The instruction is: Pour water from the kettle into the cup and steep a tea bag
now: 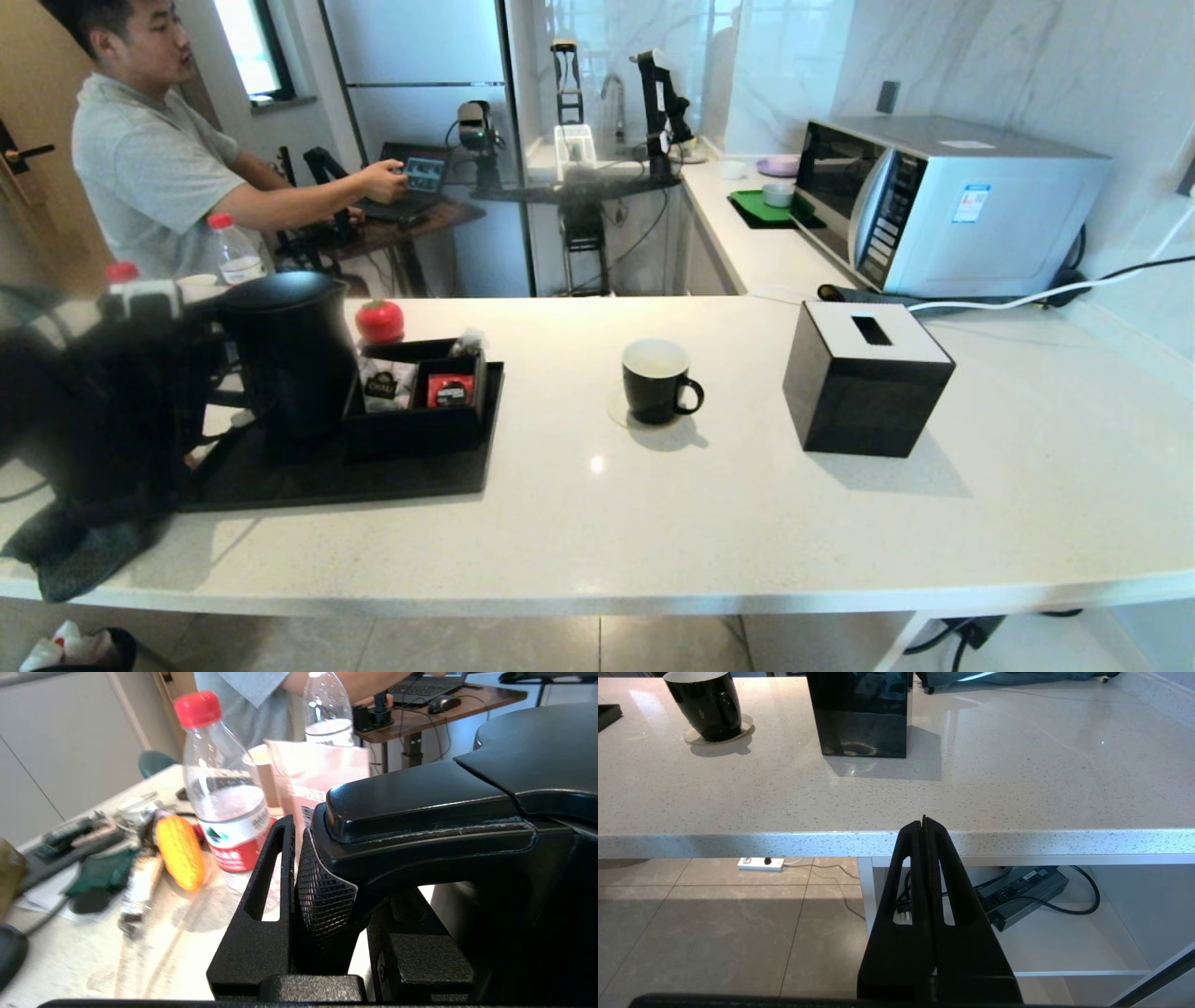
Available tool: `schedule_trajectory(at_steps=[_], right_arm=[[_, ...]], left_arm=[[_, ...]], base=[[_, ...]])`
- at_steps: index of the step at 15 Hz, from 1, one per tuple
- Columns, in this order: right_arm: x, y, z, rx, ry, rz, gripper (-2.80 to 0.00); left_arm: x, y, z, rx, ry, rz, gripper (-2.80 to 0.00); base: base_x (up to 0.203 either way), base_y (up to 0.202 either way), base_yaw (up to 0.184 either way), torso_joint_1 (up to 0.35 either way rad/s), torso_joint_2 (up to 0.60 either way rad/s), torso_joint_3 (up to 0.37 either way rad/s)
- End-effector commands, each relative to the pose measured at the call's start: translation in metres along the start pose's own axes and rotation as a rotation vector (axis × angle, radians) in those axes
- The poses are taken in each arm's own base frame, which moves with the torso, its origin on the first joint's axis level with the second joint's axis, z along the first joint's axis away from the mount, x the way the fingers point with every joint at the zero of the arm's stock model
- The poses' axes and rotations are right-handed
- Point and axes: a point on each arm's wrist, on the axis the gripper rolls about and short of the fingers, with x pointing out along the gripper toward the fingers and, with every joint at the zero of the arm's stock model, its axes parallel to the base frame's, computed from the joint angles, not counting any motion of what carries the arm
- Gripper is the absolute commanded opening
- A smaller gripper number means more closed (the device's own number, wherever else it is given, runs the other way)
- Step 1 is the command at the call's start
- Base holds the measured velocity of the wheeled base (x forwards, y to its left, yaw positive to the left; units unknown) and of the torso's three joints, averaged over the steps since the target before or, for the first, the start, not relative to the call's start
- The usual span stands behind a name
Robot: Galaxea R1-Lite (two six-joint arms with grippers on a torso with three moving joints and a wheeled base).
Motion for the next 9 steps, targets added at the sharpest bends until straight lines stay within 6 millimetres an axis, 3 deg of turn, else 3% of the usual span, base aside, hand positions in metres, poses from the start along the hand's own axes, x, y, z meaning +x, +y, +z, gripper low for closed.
schedule_trajectory(at_steps=[1,9], right_arm=[[0.0001,0.0000,0.0000,0.000,0.001,0.000,-2.80],[0.0001,0.0000,0.0000,0.000,0.001,0.000,-2.80]], left_arm=[[-0.0002,-0.0018,-0.0052,-0.006,0.007,0.008,-2.80],[-0.0035,-0.0011,-0.0108,-0.008,0.003,0.010,-2.80]], base=[[0.000,0.000,0.000,0.000,0.00,0.000],[0.000,0.000,0.000,0.000,0.00,0.000]])
